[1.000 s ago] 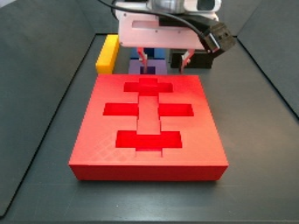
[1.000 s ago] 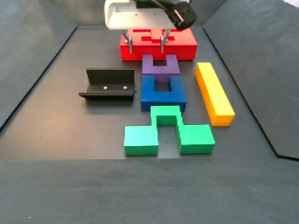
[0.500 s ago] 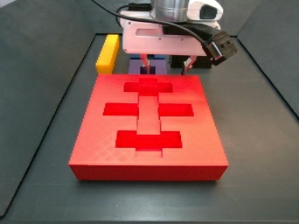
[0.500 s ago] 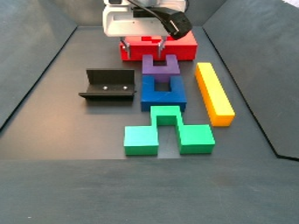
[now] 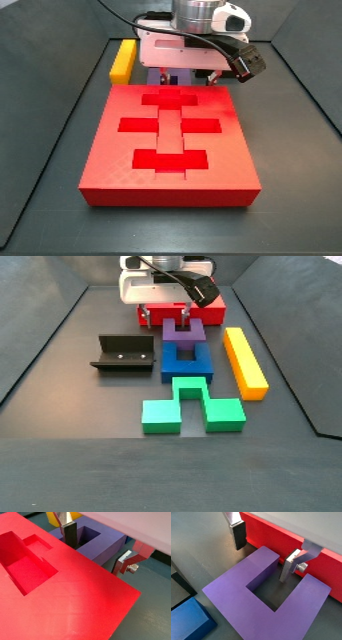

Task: Pick up the purple object. Move up. Place the purple object on the fixture. Regrasp the purple object. Move to above the board. Insert the purple object.
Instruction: Pick up the purple object.

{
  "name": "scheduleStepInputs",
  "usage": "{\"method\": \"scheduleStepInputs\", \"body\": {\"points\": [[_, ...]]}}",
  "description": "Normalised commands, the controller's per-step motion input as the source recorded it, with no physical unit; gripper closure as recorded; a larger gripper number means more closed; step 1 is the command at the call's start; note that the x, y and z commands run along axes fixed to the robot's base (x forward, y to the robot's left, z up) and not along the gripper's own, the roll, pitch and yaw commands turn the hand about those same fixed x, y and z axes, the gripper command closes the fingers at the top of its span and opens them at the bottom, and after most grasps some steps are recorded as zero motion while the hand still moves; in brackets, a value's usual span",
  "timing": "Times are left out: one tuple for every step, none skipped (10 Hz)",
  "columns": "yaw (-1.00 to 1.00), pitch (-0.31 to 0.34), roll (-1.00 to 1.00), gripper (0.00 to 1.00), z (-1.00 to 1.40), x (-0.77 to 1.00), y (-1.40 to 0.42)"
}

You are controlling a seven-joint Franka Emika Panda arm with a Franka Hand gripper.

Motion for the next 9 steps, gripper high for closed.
{"method": "scheduleStepInputs", "body": {"points": [[0.0, 0.0, 0.06, 0.0, -0.13, 0.0, 0.0], [0.0, 0.0, 0.0, 0.0, 0.0, 0.0, 0.0], [0.0, 0.0, 0.0, 1.0, 0.0, 0.0, 0.0], [0.0, 0.0, 0.0, 1.0, 0.0, 0.0, 0.0], [0.0, 0.0, 0.0, 1.0, 0.0, 0.0, 0.0], [0.0, 0.0, 0.0, 1.0, 0.0, 0.0, 0.0], [0.0, 0.0, 0.0, 1.0, 0.0, 0.0, 0.0], [0.0, 0.0, 0.0, 1.0, 0.0, 0.0, 0.0], [0.0, 0.0, 0.0, 1.0, 0.0, 0.0, 0.0]]}}
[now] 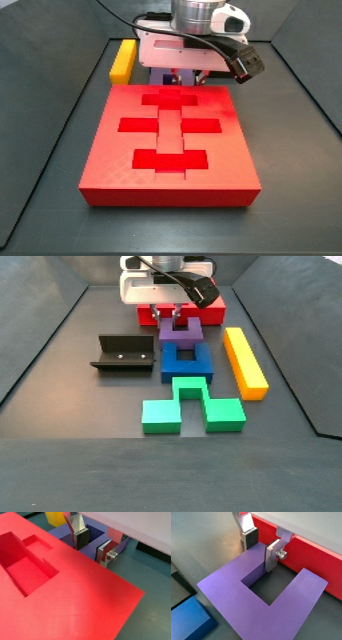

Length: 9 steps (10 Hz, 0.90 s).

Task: Pick up the purple object. Move up. Place the purple object on the fixture. Regrasp the purple object. Move to above the board. Insert the purple object.
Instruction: Pick up the purple object.

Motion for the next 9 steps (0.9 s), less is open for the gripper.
{"method": "scheduleStepInputs", "body": {"points": [[0.0, 0.0, 0.0, 1.0, 0.0, 0.0, 0.0], [0.0, 0.0, 0.0, 1.0, 0.0, 0.0, 0.0], [0.0, 0.0, 0.0, 1.0, 0.0, 0.0, 0.0], [0.0, 0.0, 0.0, 1.0, 0.0, 0.0, 0.0], [0.0, 0.0, 0.0, 1.0, 0.0, 0.0, 0.0], [0.0, 0.0, 0.0, 1.0, 0.0, 0.0, 0.0], [0.0, 0.0, 0.0, 1.0, 0.0, 0.0, 0.0], [0.0, 0.0, 0.0, 1.0, 0.0, 0.0, 0.0], [0.0, 0.0, 0.0, 1.0, 0.0, 0.0, 0.0]]}}
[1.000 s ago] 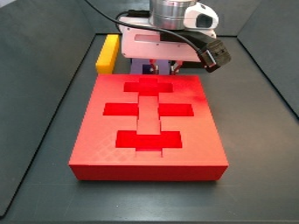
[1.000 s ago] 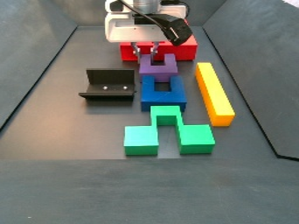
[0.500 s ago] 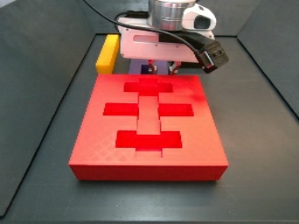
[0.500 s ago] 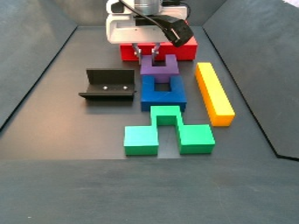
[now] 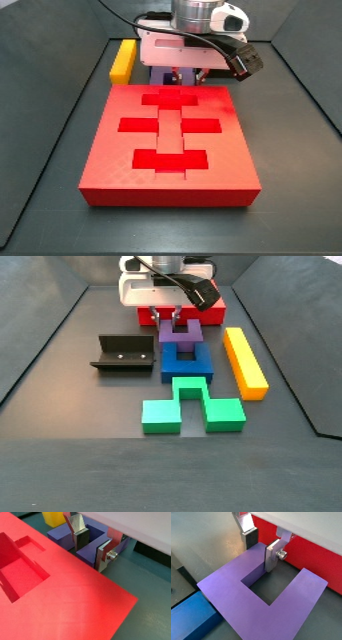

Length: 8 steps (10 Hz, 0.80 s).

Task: Pick up the purple object. Move up. Place the purple object on the fixture. Regrasp the purple object. Move to above the board. Insert the purple object.
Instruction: Move up, then place the purple object on the fixture.

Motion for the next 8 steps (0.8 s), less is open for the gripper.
{"method": "scheduleStepInputs", "body": {"points": [[0.0, 0.0, 0.0, 1.0, 0.83, 0.0, 0.0], [-0.04, 0.032, 0.01, 1.0, 0.78, -0.03, 0.07], [-0.05, 0.065, -0.04, 1.0, 0.5, -0.05, 0.05], [-0.04, 0.053, -0.09, 1.0, 0.24, -0.01, 0.04], [0.0, 0.0, 0.02, 1.0, 0.0, 0.0, 0.0], [0.0, 0.0, 0.0, 1.0, 0.0, 0.02, 0.0], [-0.12, -0.014, -0.34, 1.0, 0.39, 0.06, 0.0], [-0.04, 0.0, -0.6, 1.0, 0.94, 0.36, 0.1]]}}
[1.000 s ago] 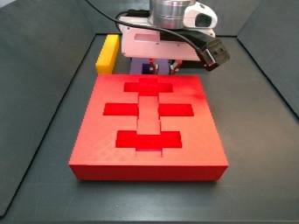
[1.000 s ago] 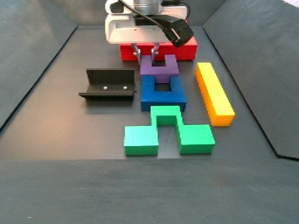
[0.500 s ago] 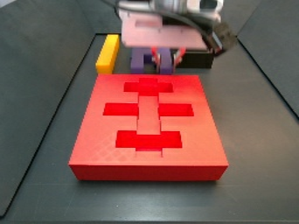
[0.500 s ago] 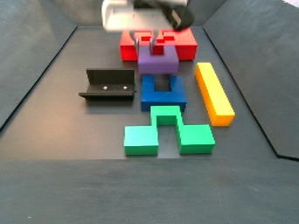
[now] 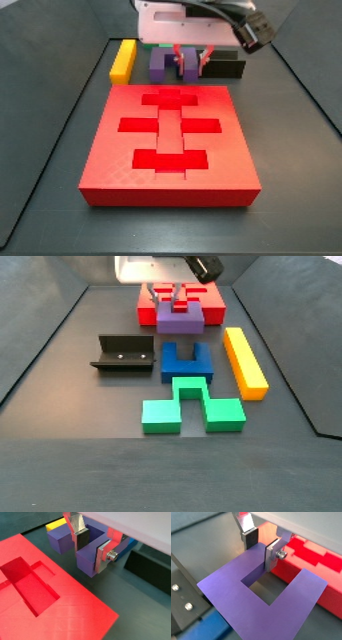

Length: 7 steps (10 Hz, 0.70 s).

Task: Pick up the purple object. Move up. Place the purple object on the fixture. Regrasp the purple object. Move to above the board. Insert the purple object.
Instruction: Place the purple object on the fixture.

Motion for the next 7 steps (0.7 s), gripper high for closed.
{"method": "scheduleStepInputs", "body": {"points": [[-0.11, 0.0, -0.63, 1.0, 1.0, 0.43, 0.39], [-0.11, 0.006, -0.7, 1.0, 0.93, 0.57, 0.34], [-0.09, 0.097, -0.77, 1.0, 0.64, 0.61, 0.36], [-0.03, 0.034, -0.97, 1.0, 0.5, 0.63, 0.26], [-0.06, 0.009, -0.98, 1.0, 0.51, 0.65, 0.22], [-0.07, 0.0, -0.99, 1.0, 0.5, 0.64, 0.22], [-0.07, 0.0, -1.0, 1.0, 0.47, 0.64, 0.2]]}}
